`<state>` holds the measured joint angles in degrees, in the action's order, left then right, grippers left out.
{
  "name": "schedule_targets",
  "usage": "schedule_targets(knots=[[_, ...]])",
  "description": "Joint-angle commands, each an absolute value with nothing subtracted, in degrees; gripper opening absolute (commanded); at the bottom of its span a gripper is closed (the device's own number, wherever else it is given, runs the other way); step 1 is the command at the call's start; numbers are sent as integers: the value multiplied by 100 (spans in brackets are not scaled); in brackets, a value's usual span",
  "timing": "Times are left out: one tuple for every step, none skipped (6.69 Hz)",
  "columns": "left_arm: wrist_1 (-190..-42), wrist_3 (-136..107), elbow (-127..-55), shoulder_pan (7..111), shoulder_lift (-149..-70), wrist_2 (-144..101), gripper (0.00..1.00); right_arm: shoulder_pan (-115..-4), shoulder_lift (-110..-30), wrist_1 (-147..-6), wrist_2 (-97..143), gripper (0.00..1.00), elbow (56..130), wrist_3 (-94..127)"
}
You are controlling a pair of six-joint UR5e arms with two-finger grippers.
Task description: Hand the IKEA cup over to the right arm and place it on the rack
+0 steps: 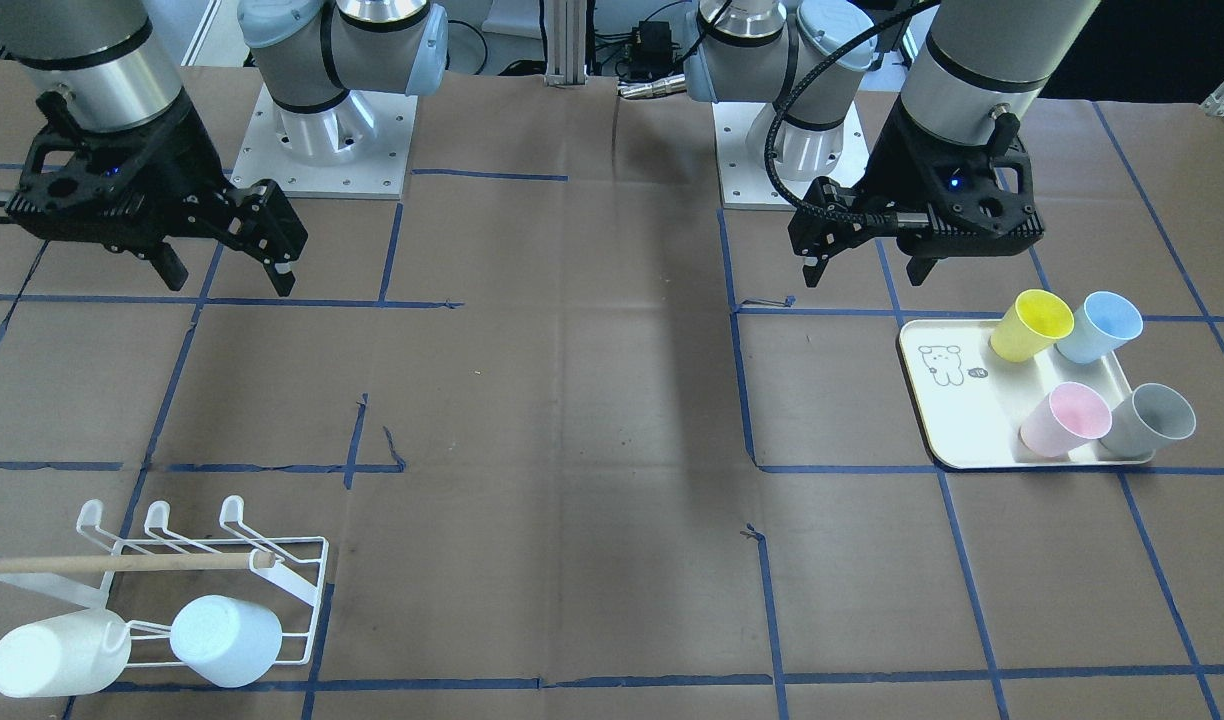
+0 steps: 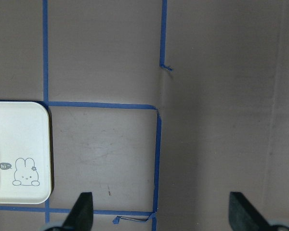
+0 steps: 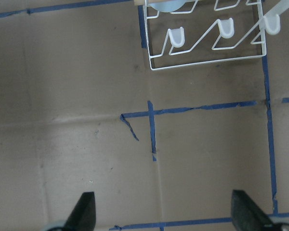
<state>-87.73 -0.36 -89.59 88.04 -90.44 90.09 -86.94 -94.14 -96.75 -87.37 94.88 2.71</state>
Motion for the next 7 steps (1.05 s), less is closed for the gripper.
schedule_targets(knots=[[-8772,-35,-8956,8807,-9044,9009,100,-8754,-9439,-9211,-8701,100,9255,378],[-8771,-35,-8956,8807,-9044,9009,100,-8841,-9439,-9185,-8719,100,9264,552],[-8771,-26,-8956,8807,-9044,9009,100,-9051,-9431,-9289,-8771,100,9264,597],[-8771,-26,-8956,8798,-9044,9009,100,-9131,-9431,-9299,-8798,100,9264,572],[-8771,-18,-8956,8798,-9044,9009,100,-9141,-9422,-9299,-8859,100,9272,476],[-8771,-18,-8956,8798,-9044,9009,100,-9141,-9422,-9299,-8868,100,9272,379],[-8771,-9,-8956,8798,-9044,9009,100,-9158,-9422,-9299,-8912,100,9290,204]])
